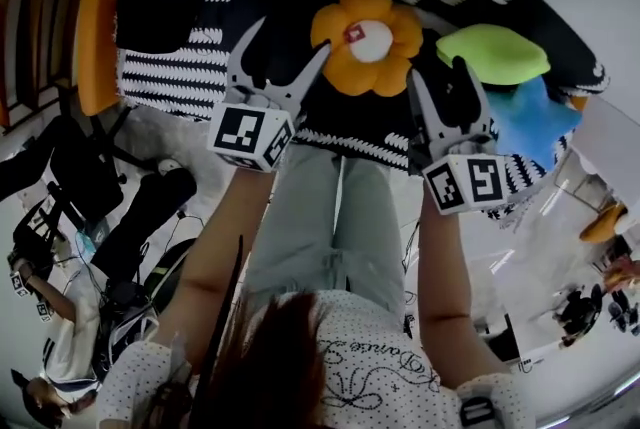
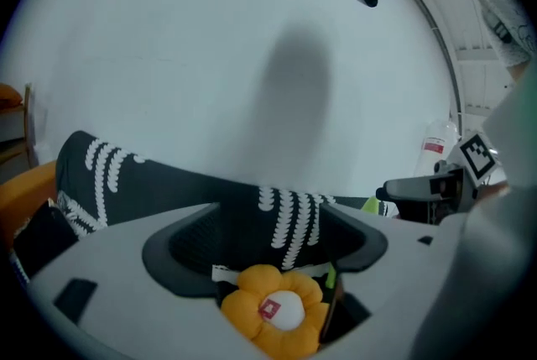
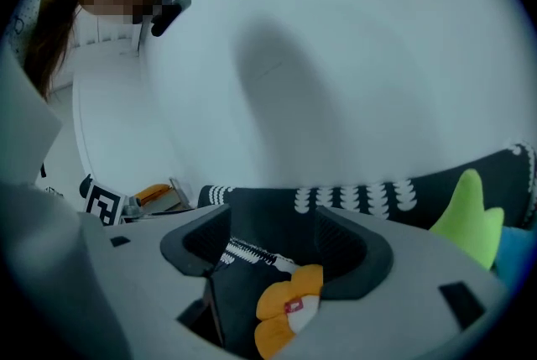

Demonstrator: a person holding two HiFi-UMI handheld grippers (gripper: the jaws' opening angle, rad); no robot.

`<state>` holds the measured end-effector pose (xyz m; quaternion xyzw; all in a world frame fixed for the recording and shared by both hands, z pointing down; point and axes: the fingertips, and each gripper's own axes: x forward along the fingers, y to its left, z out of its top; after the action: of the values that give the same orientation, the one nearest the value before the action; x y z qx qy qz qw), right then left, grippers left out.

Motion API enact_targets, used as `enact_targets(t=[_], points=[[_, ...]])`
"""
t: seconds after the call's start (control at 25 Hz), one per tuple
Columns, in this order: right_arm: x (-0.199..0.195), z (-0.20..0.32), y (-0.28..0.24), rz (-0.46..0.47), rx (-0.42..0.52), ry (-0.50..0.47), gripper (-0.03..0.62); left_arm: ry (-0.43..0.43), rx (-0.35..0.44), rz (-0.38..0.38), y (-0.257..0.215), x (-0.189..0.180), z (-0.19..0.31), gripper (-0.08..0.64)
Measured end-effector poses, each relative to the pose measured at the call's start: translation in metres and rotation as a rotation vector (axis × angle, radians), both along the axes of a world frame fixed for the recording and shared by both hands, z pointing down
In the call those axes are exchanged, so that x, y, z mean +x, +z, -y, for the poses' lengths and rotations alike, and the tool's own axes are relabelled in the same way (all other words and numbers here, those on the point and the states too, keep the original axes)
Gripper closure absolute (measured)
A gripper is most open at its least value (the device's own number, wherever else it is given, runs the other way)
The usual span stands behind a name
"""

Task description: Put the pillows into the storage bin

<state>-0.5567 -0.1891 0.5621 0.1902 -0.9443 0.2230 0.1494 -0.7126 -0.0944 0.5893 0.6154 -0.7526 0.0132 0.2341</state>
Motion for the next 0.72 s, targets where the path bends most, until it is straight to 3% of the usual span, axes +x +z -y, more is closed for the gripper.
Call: enact_targets(t=[0.16, 0.32, 0.48, 0.72], points=[[0.004, -0.01, 0.073, -0.049, -0.055, -0.027, 0.281, -0.017, -0.029, -0.036, 0.063, 0.003, 0.003, 0.206], [0.024, -0.017, 0.158, -0.127, -0.113, 0.014, 0.281, -0.005, -0.093, -0.046, 0.13, 0.01, 0.0, 0.206], [0.039, -0.03, 0.237, -0.214, -0.196, -0.015, 0.259, 0.016, -0.162, -0.058, 0.196, 0.022, -0.004, 0.206], [0.072, -0.019, 0.326, -0.291, -0.268, 0.079, 0.261, 0.036, -0.279, -0.103, 0.287, 0.037, -0.007, 0.206]])
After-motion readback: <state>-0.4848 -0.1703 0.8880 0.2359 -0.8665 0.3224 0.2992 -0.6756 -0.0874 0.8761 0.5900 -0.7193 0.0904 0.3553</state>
